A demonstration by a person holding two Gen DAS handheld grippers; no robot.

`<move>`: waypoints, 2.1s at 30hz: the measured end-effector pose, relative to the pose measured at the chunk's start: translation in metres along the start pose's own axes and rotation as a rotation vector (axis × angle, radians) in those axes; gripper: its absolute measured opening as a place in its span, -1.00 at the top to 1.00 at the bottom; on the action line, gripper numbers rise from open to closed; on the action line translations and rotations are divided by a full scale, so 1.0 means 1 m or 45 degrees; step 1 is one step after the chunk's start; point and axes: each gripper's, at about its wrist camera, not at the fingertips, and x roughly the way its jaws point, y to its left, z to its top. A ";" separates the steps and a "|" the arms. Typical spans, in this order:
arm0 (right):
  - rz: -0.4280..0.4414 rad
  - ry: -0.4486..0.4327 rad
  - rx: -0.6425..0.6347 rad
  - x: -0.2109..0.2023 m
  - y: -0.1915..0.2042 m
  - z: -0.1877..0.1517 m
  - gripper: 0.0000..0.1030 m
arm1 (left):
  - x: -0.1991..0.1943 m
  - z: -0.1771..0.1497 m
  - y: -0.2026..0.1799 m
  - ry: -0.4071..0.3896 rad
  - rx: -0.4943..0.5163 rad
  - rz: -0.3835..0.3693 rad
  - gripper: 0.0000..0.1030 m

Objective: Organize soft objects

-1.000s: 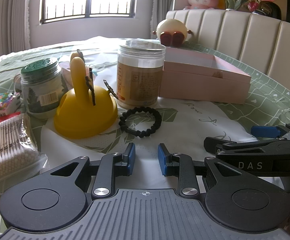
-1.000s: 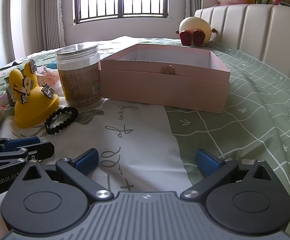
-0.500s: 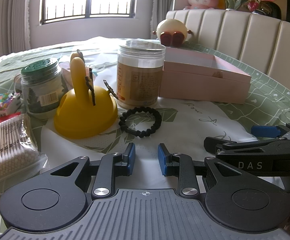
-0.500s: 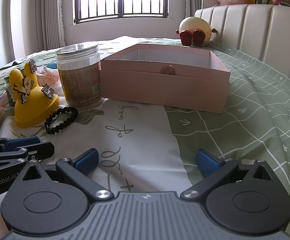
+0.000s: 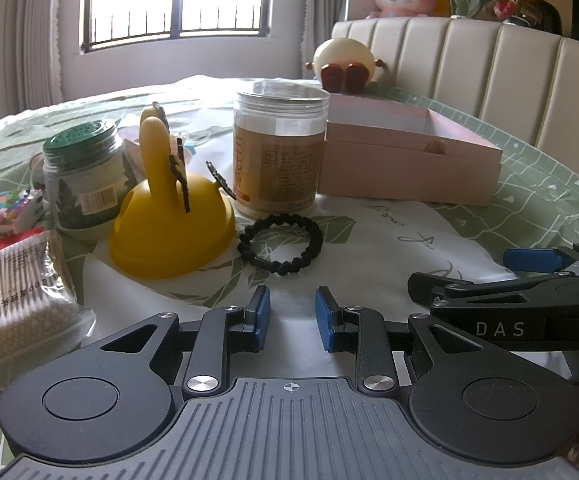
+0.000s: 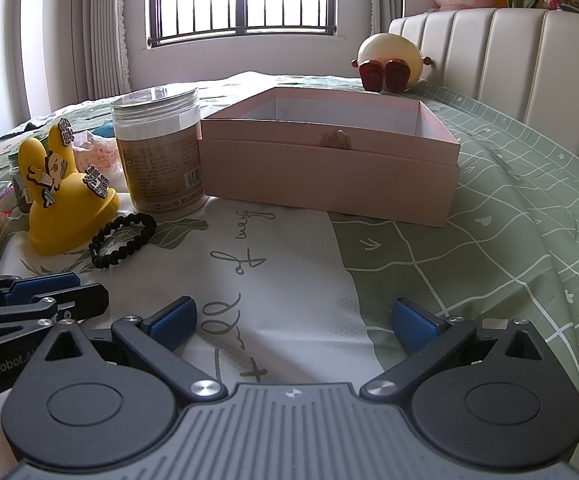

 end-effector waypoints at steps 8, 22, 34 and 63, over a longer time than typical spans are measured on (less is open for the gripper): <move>0.000 0.000 0.000 0.000 0.000 0.000 -1.00 | 0.000 0.000 0.000 0.000 0.002 0.001 0.43; 0.000 0.001 0.000 0.000 0.000 0.000 -1.00 | 0.001 0.000 0.001 -0.002 -0.001 0.004 0.43; -0.001 0.001 -0.001 0.000 0.000 0.000 -1.00 | 0.000 -0.001 0.001 -0.006 0.013 0.019 0.43; 0.144 0.316 -0.151 0.006 0.005 0.038 -0.83 | -0.095 0.026 0.162 -0.045 -0.395 0.249 0.44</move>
